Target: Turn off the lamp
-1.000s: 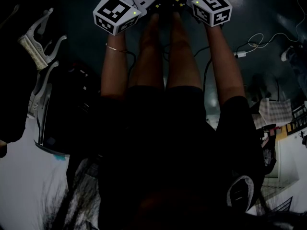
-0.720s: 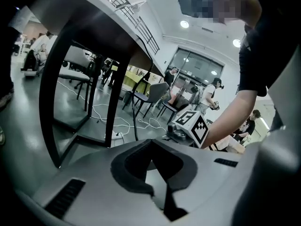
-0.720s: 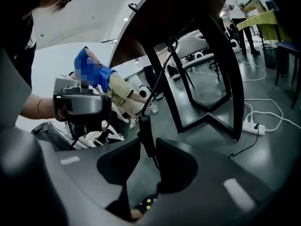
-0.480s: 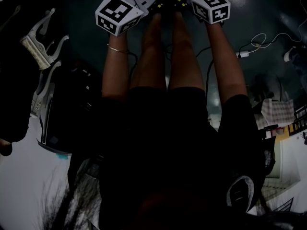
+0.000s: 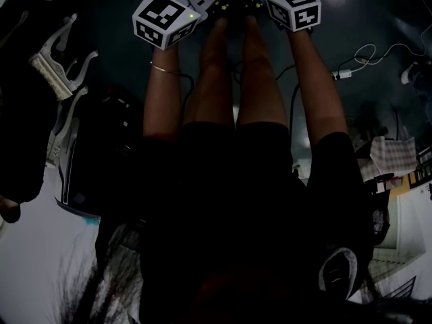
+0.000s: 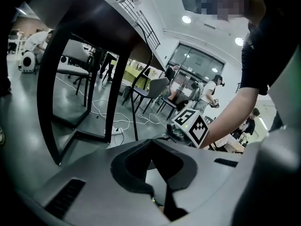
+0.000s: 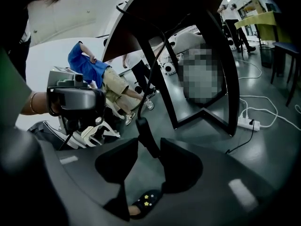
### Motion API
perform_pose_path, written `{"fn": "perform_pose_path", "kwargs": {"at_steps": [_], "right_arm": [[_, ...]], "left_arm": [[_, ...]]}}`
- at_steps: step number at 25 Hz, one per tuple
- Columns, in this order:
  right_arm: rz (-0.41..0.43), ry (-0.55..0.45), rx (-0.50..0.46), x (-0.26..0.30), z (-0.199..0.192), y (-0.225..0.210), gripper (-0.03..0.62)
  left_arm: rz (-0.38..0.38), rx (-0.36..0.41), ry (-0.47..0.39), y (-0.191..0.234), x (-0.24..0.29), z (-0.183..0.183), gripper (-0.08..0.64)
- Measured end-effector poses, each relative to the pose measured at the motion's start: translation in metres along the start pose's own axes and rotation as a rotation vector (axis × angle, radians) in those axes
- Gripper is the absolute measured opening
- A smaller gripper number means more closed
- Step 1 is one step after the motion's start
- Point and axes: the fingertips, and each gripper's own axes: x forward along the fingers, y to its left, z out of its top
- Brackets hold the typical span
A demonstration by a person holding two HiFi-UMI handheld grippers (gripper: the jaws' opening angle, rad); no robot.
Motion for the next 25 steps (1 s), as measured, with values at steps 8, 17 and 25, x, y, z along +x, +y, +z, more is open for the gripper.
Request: {"fn": "perform_pose_path", "kwargs": {"at_steps": [8, 17, 25], "right_arm": [[-0.014, -0.014, 0.013, -0.004, 0.005, 0.002, 0.146], [-0.072, -0.12, 0.058, -0.015, 0.019, -0.003, 0.131], [-0.098, -0.197, 0.088, -0.024, 0.033, -0.011, 0.002]], "left_arm": [[-0.003, -0.001, -0.003, -0.002, 0.0, 0.001, 0.006], [0.028, -0.021, -0.029, 0.002, -0.005, 0.001, 0.006], [0.049, -0.039, -0.07, 0.008, -0.007, 0.008, 0.006]]}}
